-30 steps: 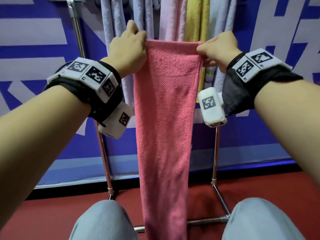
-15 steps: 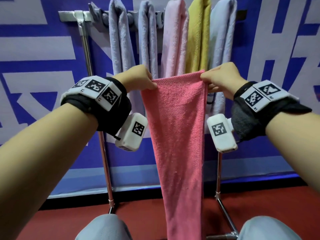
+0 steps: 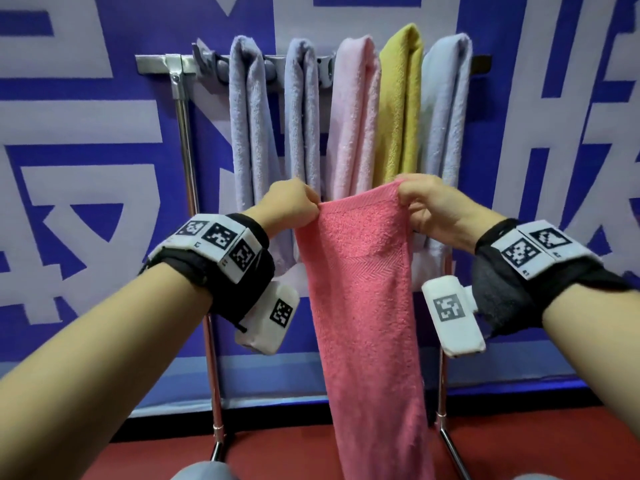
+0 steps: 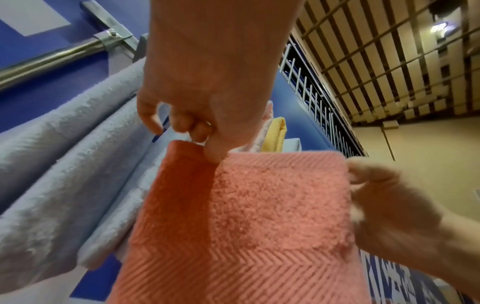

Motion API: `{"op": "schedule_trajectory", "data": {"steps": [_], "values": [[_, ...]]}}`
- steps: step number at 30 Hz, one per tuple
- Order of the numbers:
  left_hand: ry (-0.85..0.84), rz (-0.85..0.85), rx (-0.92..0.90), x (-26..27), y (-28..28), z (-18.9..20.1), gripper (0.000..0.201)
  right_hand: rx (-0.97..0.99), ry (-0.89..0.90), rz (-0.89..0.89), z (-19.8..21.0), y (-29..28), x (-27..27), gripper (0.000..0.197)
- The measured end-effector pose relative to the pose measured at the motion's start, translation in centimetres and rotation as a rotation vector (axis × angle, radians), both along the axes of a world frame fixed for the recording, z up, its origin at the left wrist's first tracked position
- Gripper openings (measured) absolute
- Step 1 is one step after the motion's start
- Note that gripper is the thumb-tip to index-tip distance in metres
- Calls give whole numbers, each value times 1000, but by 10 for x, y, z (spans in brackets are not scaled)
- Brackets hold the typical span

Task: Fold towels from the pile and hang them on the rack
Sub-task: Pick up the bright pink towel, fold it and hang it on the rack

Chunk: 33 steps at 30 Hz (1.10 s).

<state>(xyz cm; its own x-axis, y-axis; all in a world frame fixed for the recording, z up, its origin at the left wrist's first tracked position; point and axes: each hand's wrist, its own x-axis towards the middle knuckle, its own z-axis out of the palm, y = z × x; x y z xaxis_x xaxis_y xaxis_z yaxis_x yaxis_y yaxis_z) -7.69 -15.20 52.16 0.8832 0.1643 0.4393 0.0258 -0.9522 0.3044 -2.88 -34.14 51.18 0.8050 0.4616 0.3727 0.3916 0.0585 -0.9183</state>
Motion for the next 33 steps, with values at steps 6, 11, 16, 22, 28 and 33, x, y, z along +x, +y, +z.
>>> {"op": "schedule_trajectory", "data": {"steps": [6,11,16,22,28,33], "values": [[170,-156,-429,3,-8,-11,27,-41,-27,176,-15,11,-11,25],[235,-277,-732,6,-6,-12,27,-73,-17,302,-25,19,-15,26],[237,-251,-499,1,-5,-17,23,-139,-33,331,-33,21,-16,27],[170,-328,-438,0,-8,-23,21,-154,-48,187,-39,14,-11,34],[129,-393,-491,1,-11,-24,53,-91,63,-48,-41,19,-8,25],[105,-459,-493,1,-10,-19,52,6,102,-173,-41,24,-7,23]]}}
